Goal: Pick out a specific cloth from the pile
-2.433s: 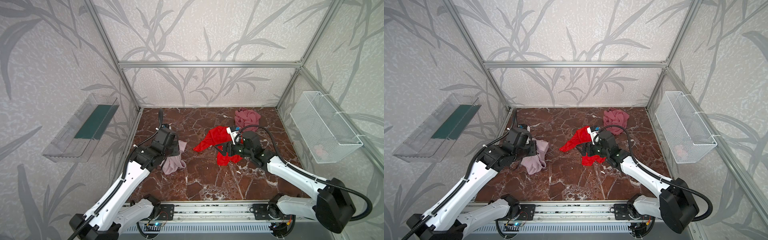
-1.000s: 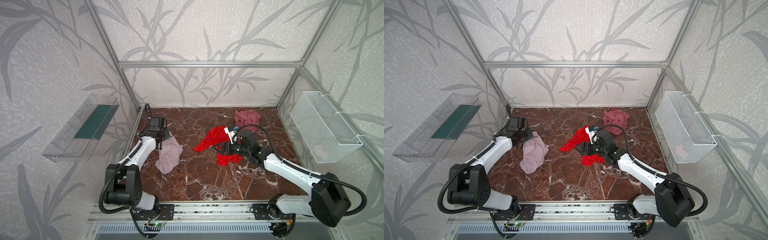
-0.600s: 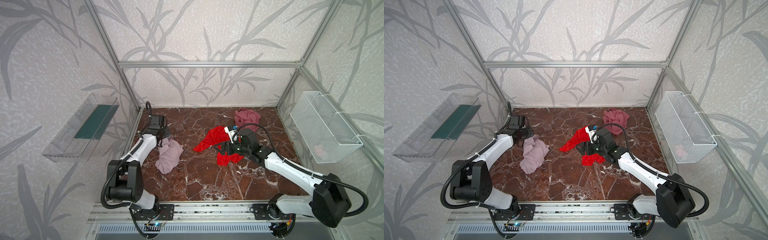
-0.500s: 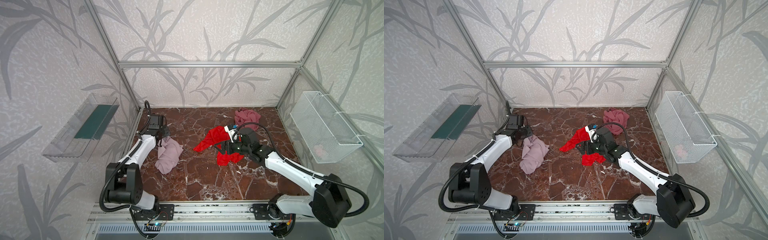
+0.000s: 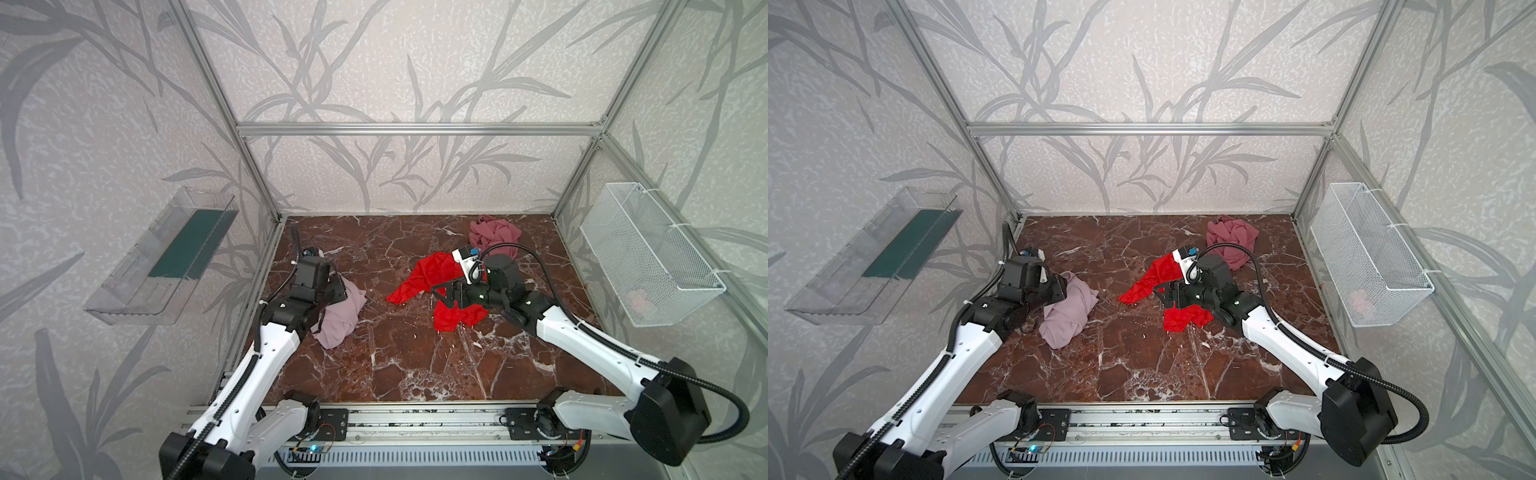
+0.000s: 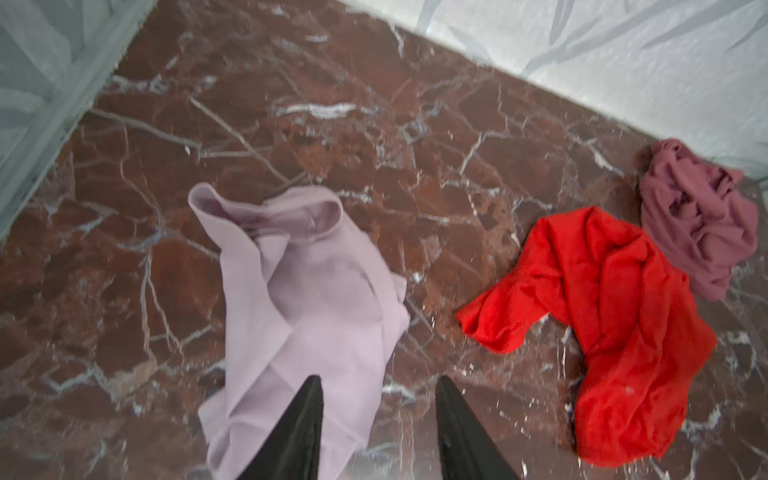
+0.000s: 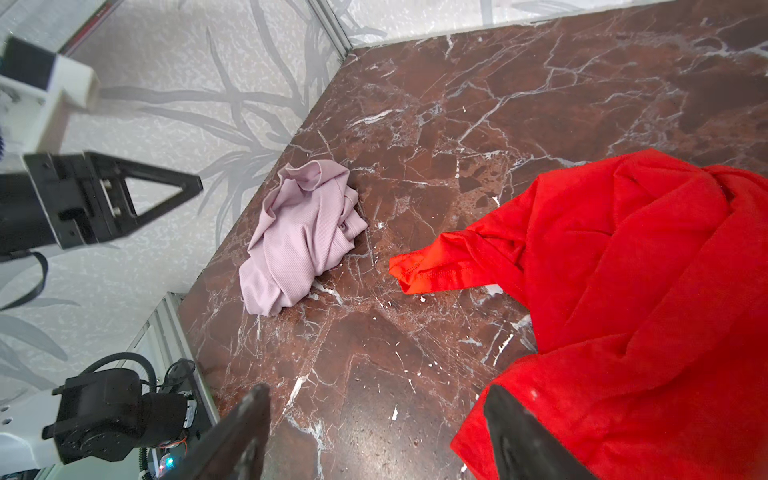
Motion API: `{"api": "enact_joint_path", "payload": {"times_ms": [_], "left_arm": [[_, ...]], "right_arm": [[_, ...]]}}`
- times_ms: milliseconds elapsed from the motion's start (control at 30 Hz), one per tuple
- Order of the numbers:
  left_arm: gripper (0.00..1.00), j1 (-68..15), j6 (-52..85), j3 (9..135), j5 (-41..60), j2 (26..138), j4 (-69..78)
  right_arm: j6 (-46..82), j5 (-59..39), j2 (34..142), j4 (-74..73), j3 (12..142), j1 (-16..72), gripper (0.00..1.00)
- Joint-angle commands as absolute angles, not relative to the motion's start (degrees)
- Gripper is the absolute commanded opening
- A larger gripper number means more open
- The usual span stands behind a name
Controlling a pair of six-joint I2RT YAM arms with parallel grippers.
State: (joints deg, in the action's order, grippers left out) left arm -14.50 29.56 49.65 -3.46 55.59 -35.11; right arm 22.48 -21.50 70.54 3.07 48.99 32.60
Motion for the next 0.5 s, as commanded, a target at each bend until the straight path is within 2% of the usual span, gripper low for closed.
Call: {"api": "enact_joint_path", "payload": {"times_ms": [0,200,467], "left_arm": [[0.43,-15.6,33.0,45.8,-5.1,52.4,-44.5],[0.44,-17.0,36.2,41.3,-6.5,49.4,-47.0],[0.45,-17.1,37.4,40.6,-7.8,57.5,-46.4]], "right_arm": [[22.6,-22.3,68.2,2.2,47.9,32.3,0.80],[22.8,-22.8,67.2,1.7,46.9,32.1,0.81],[24.4,-24.2,68.2,-1.7,45.3,32.1,0.81]]}}
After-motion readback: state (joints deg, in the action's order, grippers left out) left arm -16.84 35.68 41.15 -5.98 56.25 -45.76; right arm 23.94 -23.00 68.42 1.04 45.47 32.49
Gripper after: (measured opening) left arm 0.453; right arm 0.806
